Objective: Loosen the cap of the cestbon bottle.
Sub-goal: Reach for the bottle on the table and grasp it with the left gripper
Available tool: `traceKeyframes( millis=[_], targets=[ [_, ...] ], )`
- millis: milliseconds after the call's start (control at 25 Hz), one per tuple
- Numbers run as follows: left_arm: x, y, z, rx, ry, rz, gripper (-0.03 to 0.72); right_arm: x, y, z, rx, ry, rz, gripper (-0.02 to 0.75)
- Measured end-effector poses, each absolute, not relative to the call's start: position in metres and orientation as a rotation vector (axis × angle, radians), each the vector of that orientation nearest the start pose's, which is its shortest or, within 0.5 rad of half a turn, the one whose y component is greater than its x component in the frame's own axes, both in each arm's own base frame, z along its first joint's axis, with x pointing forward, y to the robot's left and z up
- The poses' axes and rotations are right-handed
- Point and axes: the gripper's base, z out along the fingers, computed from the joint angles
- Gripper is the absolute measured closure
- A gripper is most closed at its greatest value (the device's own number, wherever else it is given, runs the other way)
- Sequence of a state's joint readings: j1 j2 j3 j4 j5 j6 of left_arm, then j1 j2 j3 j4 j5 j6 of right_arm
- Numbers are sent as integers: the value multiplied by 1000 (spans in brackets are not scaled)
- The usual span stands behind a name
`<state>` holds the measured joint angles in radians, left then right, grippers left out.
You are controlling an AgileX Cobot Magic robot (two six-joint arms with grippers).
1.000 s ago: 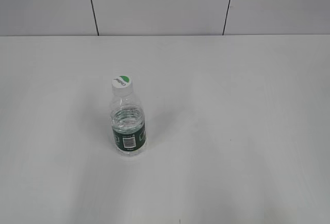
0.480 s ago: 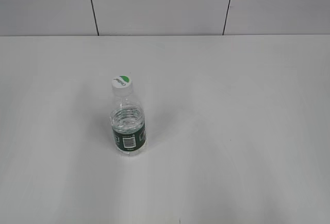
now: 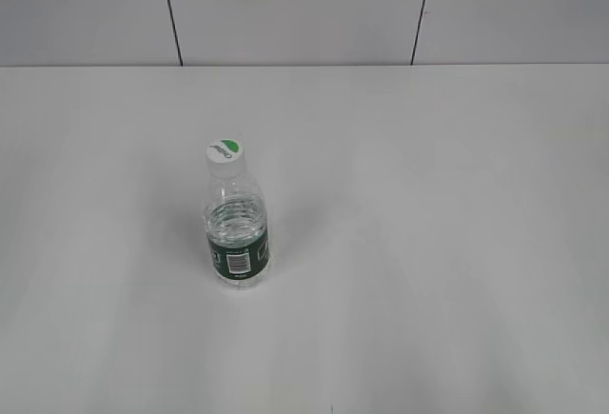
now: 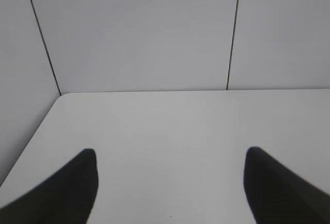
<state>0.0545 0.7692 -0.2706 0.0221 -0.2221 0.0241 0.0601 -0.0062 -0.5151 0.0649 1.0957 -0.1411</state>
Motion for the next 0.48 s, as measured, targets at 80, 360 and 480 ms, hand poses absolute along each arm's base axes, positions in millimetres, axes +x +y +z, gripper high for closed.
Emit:
traceKeyframes(
  millis=[80,360,480],
  targets=[
    [159,8,247,-4,1761,67,159,-9,5,279,-212,2045,28,150],
    [184,9,234,-1,1726,63,159,-9,5,279,-212,2045,28,150],
    [193,9,228,0,1710,62,159,-9,5,279,-212,2045,28,150]
  ],
)
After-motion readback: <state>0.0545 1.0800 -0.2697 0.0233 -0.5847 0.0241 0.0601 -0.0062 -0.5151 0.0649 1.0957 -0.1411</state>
